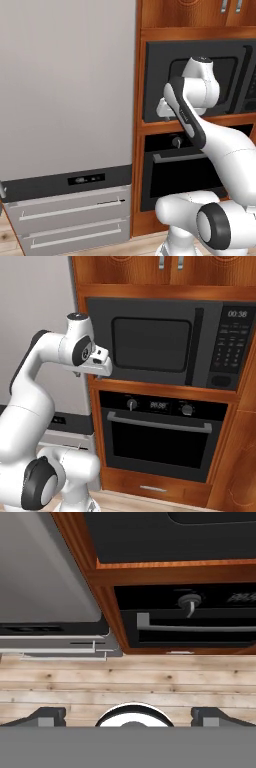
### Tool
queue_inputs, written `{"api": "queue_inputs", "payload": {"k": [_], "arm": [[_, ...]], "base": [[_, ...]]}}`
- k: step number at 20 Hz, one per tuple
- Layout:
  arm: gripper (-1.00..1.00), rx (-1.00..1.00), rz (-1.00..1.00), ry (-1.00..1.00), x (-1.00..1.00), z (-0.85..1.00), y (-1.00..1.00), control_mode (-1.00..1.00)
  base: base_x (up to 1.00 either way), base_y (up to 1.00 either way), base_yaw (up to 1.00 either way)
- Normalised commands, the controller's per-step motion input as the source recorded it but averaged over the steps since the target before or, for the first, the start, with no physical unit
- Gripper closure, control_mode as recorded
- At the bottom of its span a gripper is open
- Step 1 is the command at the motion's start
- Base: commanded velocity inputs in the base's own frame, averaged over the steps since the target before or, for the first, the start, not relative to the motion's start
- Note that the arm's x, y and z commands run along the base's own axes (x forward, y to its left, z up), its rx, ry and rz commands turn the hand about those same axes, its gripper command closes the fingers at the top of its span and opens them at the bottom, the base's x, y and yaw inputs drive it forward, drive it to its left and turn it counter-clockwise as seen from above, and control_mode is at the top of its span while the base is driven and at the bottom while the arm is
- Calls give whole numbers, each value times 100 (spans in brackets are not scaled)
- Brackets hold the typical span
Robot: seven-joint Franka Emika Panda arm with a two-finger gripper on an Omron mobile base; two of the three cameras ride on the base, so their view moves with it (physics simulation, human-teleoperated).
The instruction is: Take the baked cake out of the oven and place it on the plate for cooling. Then close the oven door.
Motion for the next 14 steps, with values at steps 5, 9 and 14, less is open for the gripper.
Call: {"api": "queue_inputs", "payload": {"k": [5, 9, 14], "arm": [[-100, 0, 0, 0, 0, 0, 0, 100], [-100, 0, 0, 0, 0, 0, 0, 100], [-100, 1, 0, 0, 0, 0, -11, -100]], "base": [[-26, 0, 0], [-6, 0, 0], [0, 0, 0]]}}
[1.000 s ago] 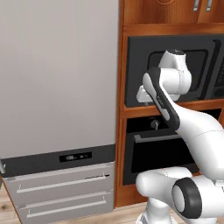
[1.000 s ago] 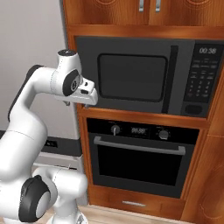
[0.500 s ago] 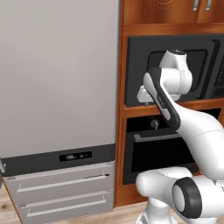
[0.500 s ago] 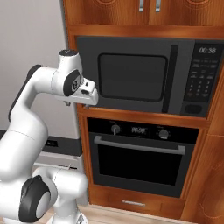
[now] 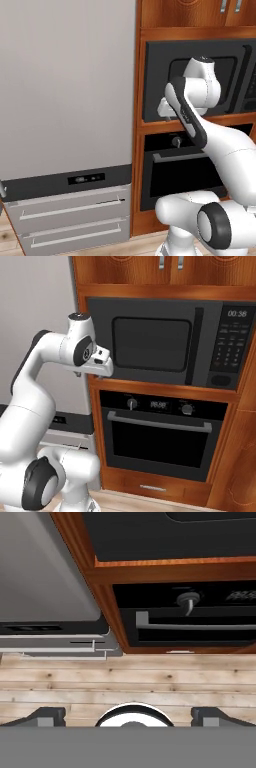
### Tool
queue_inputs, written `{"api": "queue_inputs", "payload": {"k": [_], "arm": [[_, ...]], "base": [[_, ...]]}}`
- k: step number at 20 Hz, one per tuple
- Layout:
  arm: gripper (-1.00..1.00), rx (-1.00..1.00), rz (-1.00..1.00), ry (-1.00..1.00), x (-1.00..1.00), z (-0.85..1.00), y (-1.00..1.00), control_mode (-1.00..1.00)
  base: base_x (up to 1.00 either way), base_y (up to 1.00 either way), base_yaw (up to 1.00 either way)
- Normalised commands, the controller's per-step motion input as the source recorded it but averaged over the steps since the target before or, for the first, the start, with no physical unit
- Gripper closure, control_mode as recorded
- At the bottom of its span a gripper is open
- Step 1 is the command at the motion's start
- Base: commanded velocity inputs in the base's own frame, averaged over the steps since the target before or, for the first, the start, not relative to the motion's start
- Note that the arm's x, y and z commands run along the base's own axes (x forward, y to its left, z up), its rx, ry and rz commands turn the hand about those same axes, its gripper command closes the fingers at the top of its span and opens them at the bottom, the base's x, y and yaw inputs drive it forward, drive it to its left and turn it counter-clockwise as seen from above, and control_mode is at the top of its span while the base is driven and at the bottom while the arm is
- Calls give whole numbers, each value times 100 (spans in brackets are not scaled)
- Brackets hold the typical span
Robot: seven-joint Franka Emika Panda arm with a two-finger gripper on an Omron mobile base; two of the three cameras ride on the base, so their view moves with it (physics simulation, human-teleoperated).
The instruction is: Take the baked cake out of the oven and place it on the plate for cooling. Then close the oven door.
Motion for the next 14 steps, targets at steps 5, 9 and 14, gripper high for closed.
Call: {"api": "queue_inputs", "payload": {"k": [5, 9, 14], "arm": [[-100, 25, 1, -1, 0, -27, -94, -100], [-100, 33, -2, 0, 0, -41, -100, -100], [-100, 30, -8, -7, 0, -40, -95, -100]], "base": [[0, 0, 0], [0, 0, 0], [0, 0, 0]]}}
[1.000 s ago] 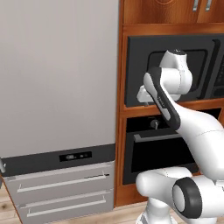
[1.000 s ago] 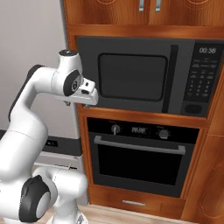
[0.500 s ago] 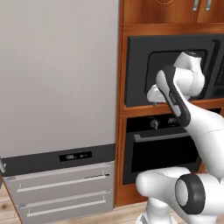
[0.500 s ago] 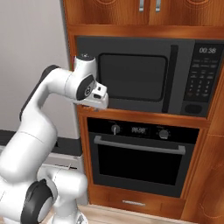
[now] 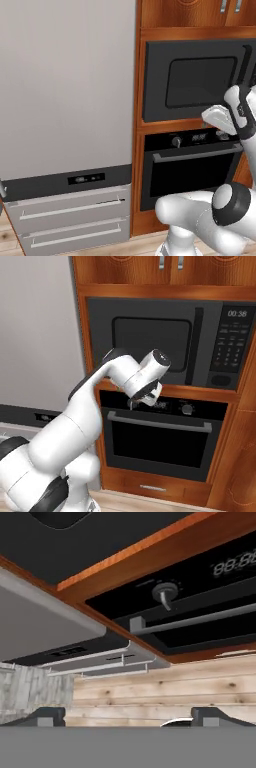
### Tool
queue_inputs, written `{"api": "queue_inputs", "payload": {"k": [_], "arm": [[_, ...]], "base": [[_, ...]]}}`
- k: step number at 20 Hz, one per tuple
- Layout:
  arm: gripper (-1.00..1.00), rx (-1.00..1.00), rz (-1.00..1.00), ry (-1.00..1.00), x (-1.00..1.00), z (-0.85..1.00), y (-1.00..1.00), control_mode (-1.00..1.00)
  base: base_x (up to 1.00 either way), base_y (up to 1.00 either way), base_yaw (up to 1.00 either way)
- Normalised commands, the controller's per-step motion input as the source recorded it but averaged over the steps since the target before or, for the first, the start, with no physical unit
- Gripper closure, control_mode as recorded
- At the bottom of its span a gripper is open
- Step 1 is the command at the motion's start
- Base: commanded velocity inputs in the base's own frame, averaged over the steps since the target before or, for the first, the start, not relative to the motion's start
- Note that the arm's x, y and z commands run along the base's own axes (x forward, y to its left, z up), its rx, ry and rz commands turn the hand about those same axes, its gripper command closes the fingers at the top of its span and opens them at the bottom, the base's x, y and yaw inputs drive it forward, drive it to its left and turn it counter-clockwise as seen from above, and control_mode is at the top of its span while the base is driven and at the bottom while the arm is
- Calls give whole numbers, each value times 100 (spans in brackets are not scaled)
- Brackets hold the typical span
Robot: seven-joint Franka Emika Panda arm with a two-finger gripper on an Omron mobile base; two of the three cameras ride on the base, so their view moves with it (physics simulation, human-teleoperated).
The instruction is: Take the baked cake out of the oven and place it on the plate for cooling. Then close the oven door.
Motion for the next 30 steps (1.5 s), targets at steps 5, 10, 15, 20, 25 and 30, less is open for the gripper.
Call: {"api": "queue_inputs", "payload": {"k": [5, 10, 15, 20, 25, 30], "arm": [[-100, 26, -10, -5, 0, -33, -84, -100], [-100, 23, -13, -3, 6, -23, -68, -100], [-100, 19, -11, -1, 8, -23, -62, -100], [-100, 18, -11, -2, 9, -18, -58, -100], [-100, 13, -9, -3, 4, -18, -44, -100], [-100, 11, -8, -6, 12, -20, -31, -100]], "base": [[0, 0, 0], [0, 0, 0], [0, 0, 0], [0, 0, 0], [0, 0, 0], [0, 0, 0]]}}
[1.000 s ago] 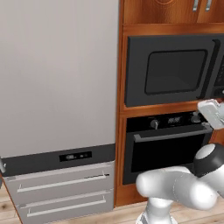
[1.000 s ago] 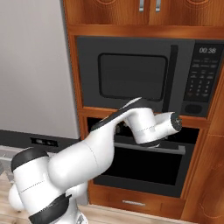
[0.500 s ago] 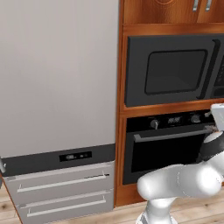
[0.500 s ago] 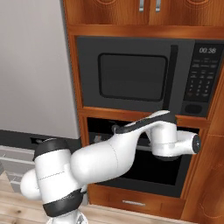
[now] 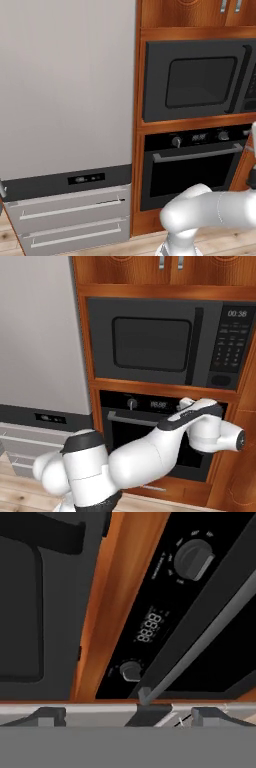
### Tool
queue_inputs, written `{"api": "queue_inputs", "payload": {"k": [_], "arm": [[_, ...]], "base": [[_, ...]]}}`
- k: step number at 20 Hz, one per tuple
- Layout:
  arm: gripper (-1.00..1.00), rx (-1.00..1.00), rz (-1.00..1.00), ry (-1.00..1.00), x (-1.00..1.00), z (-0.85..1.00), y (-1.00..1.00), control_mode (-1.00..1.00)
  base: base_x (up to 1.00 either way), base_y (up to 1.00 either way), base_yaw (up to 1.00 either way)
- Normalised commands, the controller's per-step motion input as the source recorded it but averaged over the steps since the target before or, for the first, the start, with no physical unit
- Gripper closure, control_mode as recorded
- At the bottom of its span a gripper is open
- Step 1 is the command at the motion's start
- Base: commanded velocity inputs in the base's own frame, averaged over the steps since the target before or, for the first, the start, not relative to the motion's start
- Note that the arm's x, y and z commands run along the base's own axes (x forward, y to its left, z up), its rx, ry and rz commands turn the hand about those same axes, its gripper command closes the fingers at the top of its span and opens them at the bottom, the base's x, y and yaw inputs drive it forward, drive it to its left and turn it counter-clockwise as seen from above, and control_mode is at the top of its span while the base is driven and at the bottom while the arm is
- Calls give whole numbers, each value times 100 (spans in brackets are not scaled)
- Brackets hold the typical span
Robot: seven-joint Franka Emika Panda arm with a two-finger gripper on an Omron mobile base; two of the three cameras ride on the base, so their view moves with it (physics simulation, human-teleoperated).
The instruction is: Take the baked cake out of the oven and place it on the plate for cooling. Then close the oven door.
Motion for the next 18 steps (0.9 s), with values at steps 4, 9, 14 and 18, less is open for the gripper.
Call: {"api": "queue_inputs", "payload": {"k": [4, 9, 14, 18], "arm": [[-100, 11, -13, -1, 10, -40, -8, -100], [-100, 9, -19, 0, 11, -41, 1, -100], [-100, 7, -20, 0, 8, -41, 4, -100], [-100, 1, -21, 0, 14, -38, 24, -100]], "base": [[0, 0, 0], [0, 0, 0], [0, 0, 0], [0, 0, 0]]}}
